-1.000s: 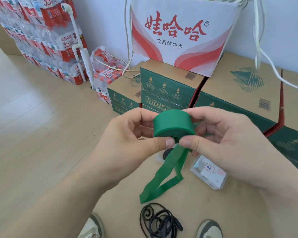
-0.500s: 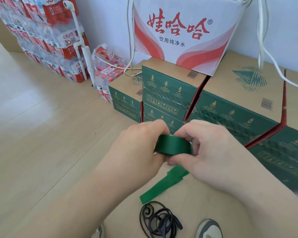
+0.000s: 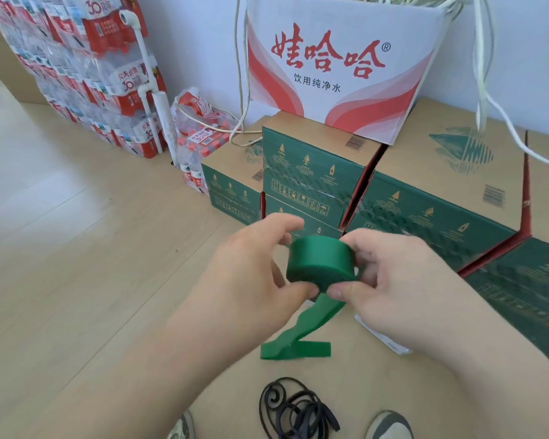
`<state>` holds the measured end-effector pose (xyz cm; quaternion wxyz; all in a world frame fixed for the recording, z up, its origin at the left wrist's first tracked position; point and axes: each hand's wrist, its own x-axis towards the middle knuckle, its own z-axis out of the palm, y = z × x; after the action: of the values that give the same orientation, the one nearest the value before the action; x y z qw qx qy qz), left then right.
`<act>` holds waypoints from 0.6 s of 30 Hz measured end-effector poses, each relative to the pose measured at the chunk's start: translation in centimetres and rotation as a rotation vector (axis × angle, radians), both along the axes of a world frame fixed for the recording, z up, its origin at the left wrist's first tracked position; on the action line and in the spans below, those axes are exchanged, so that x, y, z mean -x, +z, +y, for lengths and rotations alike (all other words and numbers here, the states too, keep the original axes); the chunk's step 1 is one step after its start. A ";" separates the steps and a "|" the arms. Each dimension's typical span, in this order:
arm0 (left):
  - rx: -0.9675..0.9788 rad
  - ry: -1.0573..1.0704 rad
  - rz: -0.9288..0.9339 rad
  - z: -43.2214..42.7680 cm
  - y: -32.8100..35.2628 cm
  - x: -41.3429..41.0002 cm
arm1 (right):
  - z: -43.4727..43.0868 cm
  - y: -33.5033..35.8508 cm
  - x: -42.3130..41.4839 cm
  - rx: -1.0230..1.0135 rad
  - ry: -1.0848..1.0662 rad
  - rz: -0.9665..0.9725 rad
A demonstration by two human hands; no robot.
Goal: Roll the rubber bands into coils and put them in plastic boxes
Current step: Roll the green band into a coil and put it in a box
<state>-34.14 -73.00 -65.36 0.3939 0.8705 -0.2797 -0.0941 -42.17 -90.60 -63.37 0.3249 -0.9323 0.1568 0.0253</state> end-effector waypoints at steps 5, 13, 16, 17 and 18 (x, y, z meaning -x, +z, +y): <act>-0.128 -0.173 -0.290 -0.5 -0.5 0.6 | 1.7 -0.3 -0.7 0.217 0.022 0.109; -0.255 -0.192 -0.154 -0.7 -0.5 0.4 | 2.5 0.8 -0.3 0.335 0.024 0.144; -0.114 -0.138 -0.043 -0.1 -0.8 -0.7 | 0.8 1.2 -0.5 0.010 -0.094 0.079; -0.069 -0.119 -0.001 0.1 -0.7 -1.0 | 0.2 1.4 -0.4 -0.047 -0.099 0.089; -0.022 -0.098 0.039 0.2 -0.7 -1.2 | -0.4 1.5 -0.3 -0.081 -0.078 0.105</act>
<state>-32.94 -72.76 -66.07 0.3848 0.8579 -0.3131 -0.1334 -41.85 -90.98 -61.86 0.3545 -0.9089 0.2089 0.0680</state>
